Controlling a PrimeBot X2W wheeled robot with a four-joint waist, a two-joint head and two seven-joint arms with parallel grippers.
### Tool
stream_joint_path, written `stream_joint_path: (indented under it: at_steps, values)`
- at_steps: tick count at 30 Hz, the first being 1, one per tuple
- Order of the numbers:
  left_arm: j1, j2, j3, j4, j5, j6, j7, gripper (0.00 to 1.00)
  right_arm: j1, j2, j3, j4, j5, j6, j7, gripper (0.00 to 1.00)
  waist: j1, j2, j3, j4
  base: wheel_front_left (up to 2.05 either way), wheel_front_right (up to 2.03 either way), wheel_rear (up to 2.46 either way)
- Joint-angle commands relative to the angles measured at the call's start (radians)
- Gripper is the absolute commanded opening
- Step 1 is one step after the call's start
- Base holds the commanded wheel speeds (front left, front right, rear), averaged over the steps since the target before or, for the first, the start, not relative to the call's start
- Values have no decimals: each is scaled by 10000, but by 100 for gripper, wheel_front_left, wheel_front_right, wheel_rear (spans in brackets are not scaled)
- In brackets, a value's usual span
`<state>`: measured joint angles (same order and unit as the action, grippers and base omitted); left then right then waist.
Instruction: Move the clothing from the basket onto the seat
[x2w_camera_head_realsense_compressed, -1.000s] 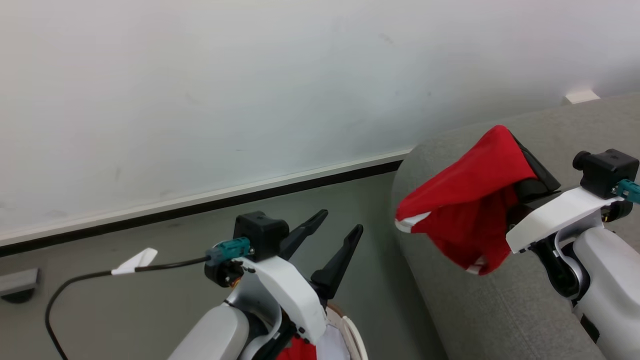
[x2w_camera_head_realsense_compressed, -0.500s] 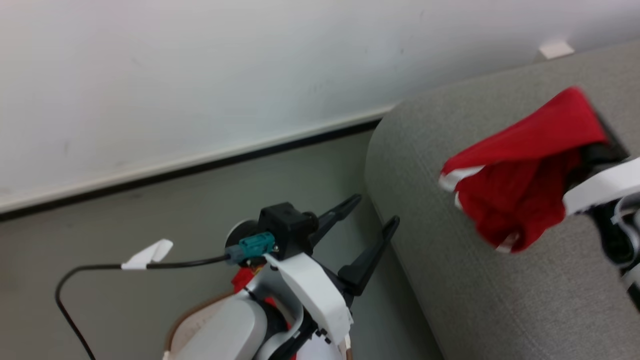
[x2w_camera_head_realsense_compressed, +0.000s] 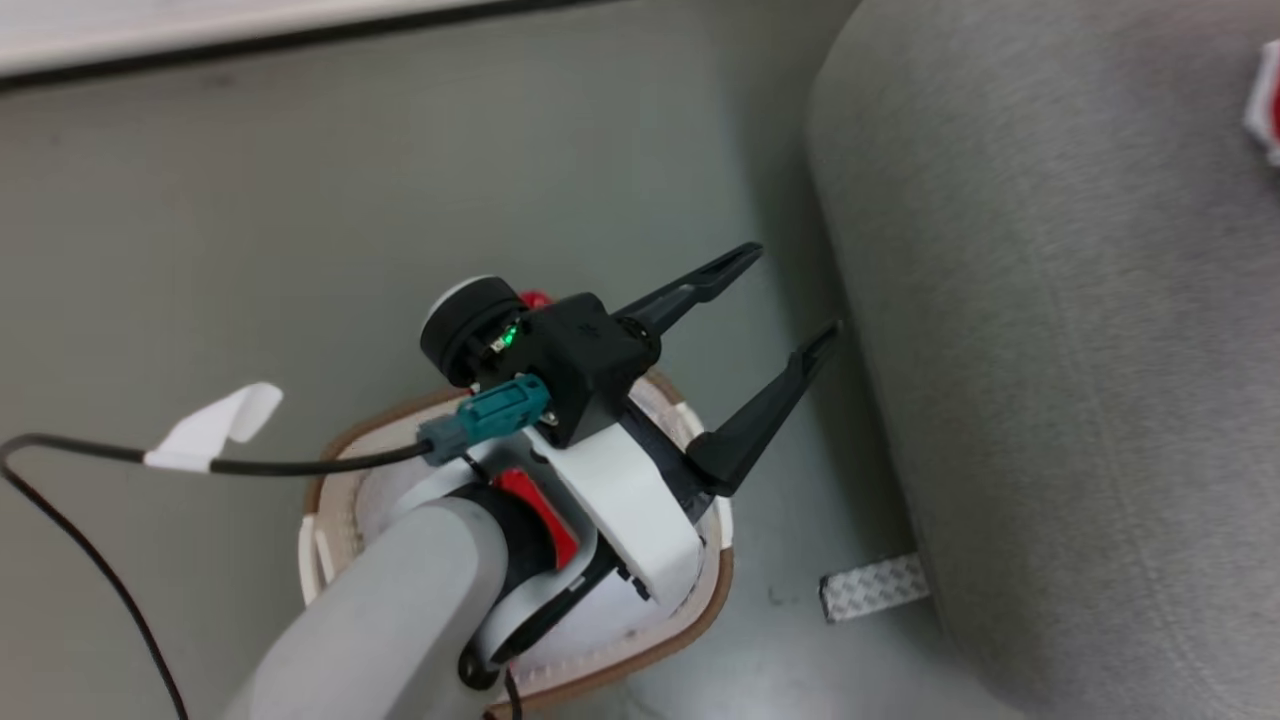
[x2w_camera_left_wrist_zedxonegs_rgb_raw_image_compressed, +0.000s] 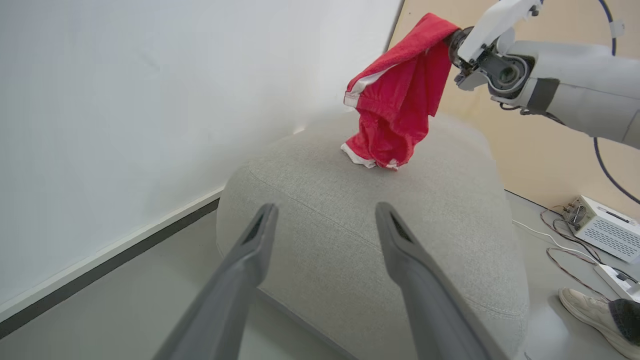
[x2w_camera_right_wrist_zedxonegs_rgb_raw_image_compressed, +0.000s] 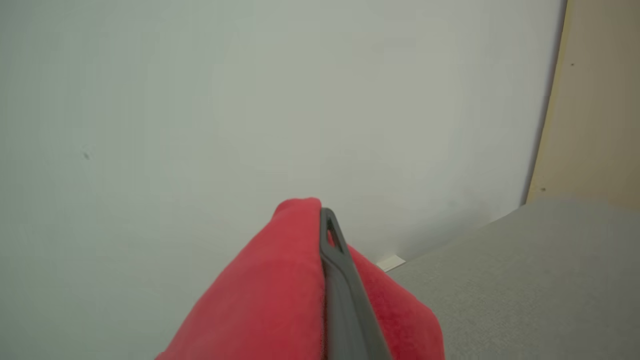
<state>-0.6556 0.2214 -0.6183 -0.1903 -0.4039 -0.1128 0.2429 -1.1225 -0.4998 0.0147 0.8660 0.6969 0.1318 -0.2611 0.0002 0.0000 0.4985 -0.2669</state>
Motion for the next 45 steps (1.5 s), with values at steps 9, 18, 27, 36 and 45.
stream_joint_path:
  at_steps: [9, 18, 27, 36, 45]
  values:
    - [38, 264, 124, 171, -66, 54, -389, 100, -53, 460, -3032, 2003, -2611, -21, -18, 67, -2, 0, 1576, 974, 0, 0, 0]
    - [422, 397, 641, 714, -319, 349, -919, 100, 854, 1607, -3732, 1920, -3996, -21, -20, 100, -2, 0, 751, 611, 0, 0, 0]
    - [1040, 327, 1187, 1423, -503, 811, -1946, 100, 2462, 2276, -3790, 259, -4433, -22, -20, 100, -2, 0, -713, 569, 0, 0, 0]
    - [2387, 168, 1502, 2997, -691, 1353, -3260, 100, 4949, 2722, -2496, -1997, -4998, -22, -20, 100, -2, 0, -2967, 1108, 0, 0, 0]
    - [3824, 84, 1885, 4363, -803, 1870, -4599, 100, 7120, 3062, -989, -3724, -4891, -22, 4, 100, -2, 0, -4590, 1763, 0, 0, 0]
